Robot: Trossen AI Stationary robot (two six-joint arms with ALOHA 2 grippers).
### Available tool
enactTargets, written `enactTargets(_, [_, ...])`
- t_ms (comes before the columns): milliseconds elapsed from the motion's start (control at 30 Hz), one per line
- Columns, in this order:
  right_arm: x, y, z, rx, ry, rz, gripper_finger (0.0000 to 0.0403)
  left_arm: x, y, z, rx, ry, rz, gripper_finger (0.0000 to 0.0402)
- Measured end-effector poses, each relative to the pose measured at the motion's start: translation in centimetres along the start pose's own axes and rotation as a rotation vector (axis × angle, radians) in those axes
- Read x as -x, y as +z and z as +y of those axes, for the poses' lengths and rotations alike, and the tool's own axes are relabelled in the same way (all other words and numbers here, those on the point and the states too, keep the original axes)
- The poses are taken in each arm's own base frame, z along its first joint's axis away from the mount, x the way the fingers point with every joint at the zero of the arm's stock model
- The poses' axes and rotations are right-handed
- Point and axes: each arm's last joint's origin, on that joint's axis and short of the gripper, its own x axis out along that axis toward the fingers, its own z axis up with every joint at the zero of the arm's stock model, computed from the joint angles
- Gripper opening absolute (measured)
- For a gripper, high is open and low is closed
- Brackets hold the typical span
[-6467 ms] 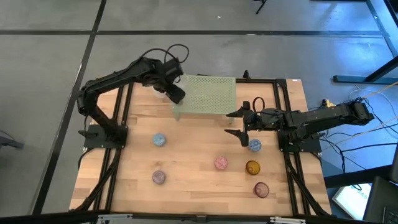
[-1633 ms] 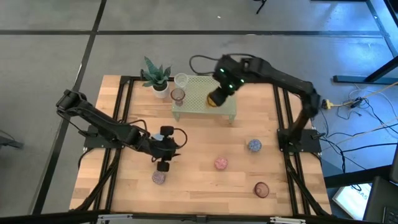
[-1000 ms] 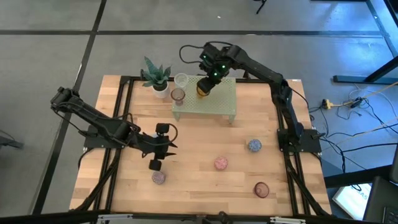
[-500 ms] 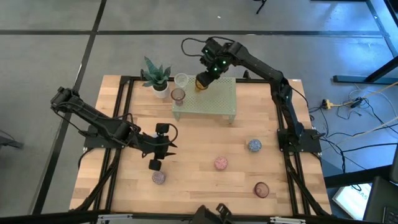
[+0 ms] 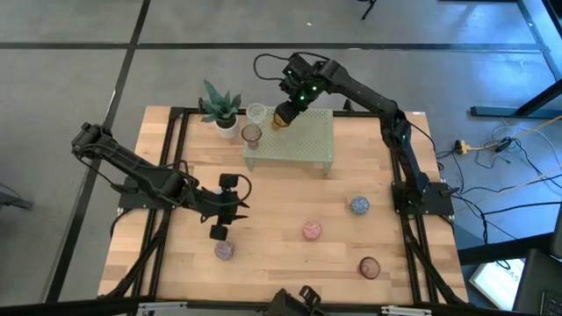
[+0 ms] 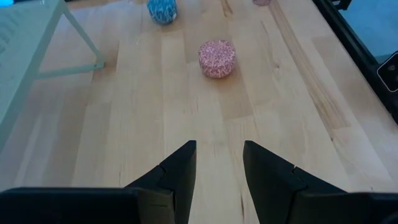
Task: Pick & Place candle stick holders
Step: Put the orange glass candle holder on the shelf
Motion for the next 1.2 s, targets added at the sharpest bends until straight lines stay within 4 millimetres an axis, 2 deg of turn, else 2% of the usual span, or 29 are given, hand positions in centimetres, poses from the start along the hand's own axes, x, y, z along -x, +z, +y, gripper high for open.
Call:
enactTargets(533, [-0.29, 0.00, -0.03, 0.046, 0.009, 0.009, 0.0087, -0.01, -0.07, -0.01, 0.004, -0.005, 0.007, 0.0129])
enactTargets(833, [-0.29, -0.01, -0.04, 0.044, 0.006, 0.010, 0.0089, -0.01, -0.06, -0.02, 0.004, -0.007, 0.007, 0.0129])
enactTargets(1200, [-0.13, -0.14, -0.04, 0.042, 0.005, 0.022, 0.0023, -0.02, -0.07, -0.02, 0.004, -0.006, 0.008, 0.0129])
